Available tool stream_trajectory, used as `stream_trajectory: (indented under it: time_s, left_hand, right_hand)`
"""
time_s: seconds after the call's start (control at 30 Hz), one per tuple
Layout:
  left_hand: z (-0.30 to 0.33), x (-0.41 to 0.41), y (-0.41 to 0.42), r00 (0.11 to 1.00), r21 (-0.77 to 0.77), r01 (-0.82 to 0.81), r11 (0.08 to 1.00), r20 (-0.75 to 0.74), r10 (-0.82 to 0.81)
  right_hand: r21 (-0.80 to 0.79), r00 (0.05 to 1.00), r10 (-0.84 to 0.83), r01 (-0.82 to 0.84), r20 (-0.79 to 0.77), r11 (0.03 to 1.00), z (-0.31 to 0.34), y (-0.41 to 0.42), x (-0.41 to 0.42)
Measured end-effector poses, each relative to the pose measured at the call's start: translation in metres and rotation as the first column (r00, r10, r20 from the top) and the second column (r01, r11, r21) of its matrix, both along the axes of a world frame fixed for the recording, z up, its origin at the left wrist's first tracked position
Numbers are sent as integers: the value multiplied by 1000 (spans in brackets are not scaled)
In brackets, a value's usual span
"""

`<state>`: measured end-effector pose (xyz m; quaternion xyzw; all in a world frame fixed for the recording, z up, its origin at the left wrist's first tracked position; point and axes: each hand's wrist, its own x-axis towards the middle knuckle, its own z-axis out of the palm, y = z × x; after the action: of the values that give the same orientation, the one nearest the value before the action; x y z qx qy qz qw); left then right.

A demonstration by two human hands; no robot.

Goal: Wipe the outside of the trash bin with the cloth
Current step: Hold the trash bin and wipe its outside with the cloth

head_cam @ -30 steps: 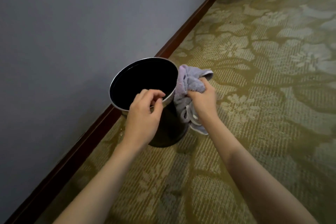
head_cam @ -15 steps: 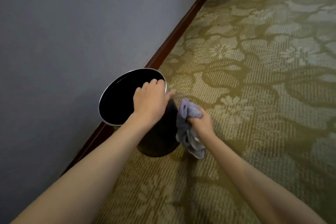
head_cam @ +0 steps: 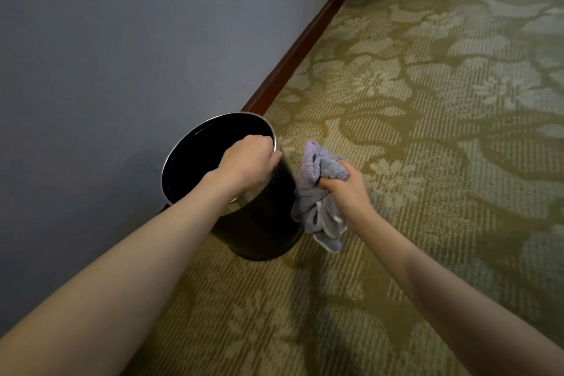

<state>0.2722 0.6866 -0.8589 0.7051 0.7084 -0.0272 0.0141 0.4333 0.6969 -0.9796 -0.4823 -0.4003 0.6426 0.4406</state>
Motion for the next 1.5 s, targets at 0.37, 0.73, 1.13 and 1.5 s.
stream_trajectory:
  time_s: [0.37,0.73,1.13,1.5]
  left_hand:
    - [2,-43,-33,846,-45,529,847,-52,-531]
    - [22,-115,-81,464,-74,828,555,-464,-754]
    - [-13,-104,-125,972,531,-83,844,228,-48]
    - [-24,-80,-124,908,529,-184,828,413,-63]
  right_hand:
    - [111,987,55,-71,149,991,-1,-15,14]
    - [18,982,118,-122,147,992,-14,-65,-13]
    - [325,993,-49,11,109,946,16,-113,-75]
    - [226,519,69,-483,852,846,-82,-110,-61]
